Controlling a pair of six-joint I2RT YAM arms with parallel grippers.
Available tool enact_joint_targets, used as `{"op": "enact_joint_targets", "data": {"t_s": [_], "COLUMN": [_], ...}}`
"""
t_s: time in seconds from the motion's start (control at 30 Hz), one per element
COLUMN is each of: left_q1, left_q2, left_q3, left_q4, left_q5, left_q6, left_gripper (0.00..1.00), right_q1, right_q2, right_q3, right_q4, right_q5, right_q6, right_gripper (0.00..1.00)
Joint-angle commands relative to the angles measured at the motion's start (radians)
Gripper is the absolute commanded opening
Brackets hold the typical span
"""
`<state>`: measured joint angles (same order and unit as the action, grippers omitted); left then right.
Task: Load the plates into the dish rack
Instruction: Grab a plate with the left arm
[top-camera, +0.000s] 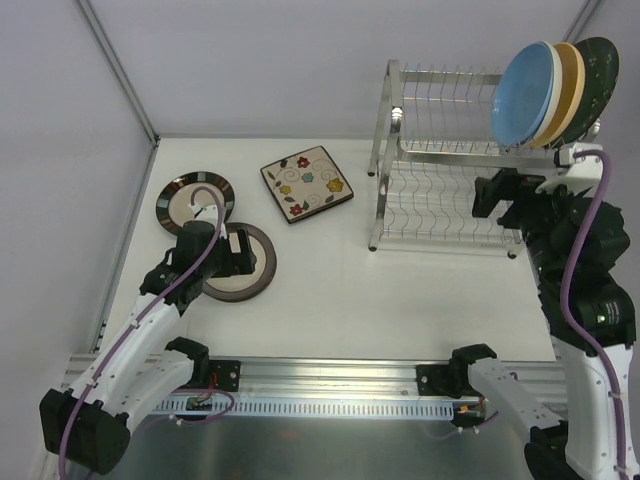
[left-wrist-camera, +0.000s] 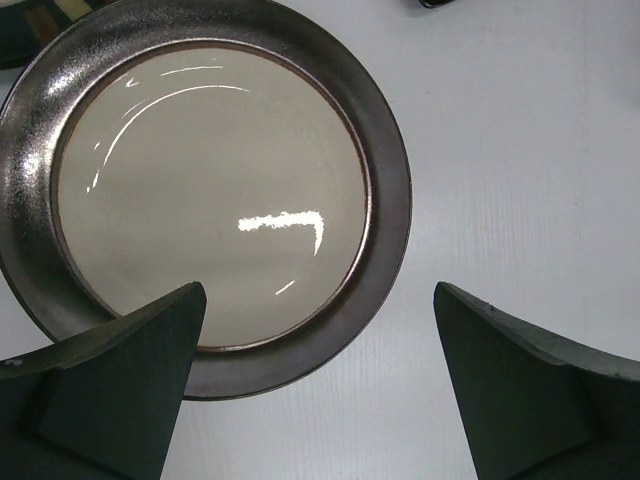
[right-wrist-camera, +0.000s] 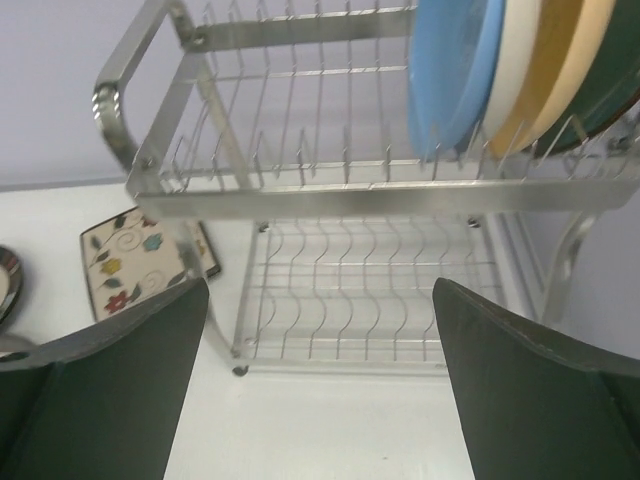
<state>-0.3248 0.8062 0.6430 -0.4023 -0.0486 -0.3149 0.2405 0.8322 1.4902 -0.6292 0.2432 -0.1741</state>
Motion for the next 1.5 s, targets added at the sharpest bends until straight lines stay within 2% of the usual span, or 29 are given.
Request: {"op": "enact_joint_targets", "data": {"t_s": [0.0, 0.23, 0.37, 0.53, 0.8, 1.0, 1.23, 1.47], "left_q1": [0.026, 0.067, 0.14, 0.233, 0.467, 0.558, 0.576, 0.581], "left_q2": [0.022, 0.051, 0.096, 0.105, 0.074, 0.085, 0.2, 0.289], "left_q3": [0.024, 0.012, 0.009, 0.009, -0.034, -0.066, -0.039, -0.014], "left_q4": [0.016, 0.014, 0.008, -0.01, -0.036, -0.046, -0.046, -0.044], "left_q5": [0.032, 0.046, 0.068, 0.085, 0.16, 0.165, 0.174, 0.182], "left_q6": [-0.042, -0.082, -0.127, -0.173, -0.216, -0.225, -0.208, -0.178], "left_gripper": [0.99, 0.99, 0.99, 0.99, 0.99, 0.98, 0.91, 0.89], "right_q1": [-0.004, -0.004, -0.004, 0.0, 0.068, 0.127, 0.163, 0.169], "right_q2": [-0.082, -0.169, -0.189, -0.209, -0.211, -0.191, -0.165, -0.173], "right_q3": [-0.1, -0.289, -0.422, -0.568, -0.662, -0.717, -0.742, -0.754], "right_q4": [0.062, 0.062, 0.121, 0.203, 0.256, 0.312, 0.353, 0.356], "right_q5": [-0.146, -0.404, -0.577, -0.674, -0.722, -0.729, -0.733, -0.723], "right_q6": [0.082, 0.162, 0.241, 0.308, 0.323, 0.343, 0.343, 0.335], "right_gripper": [1.0, 0.99, 1.0, 0.99, 1.0, 1.0, 1.0, 0.99]}}
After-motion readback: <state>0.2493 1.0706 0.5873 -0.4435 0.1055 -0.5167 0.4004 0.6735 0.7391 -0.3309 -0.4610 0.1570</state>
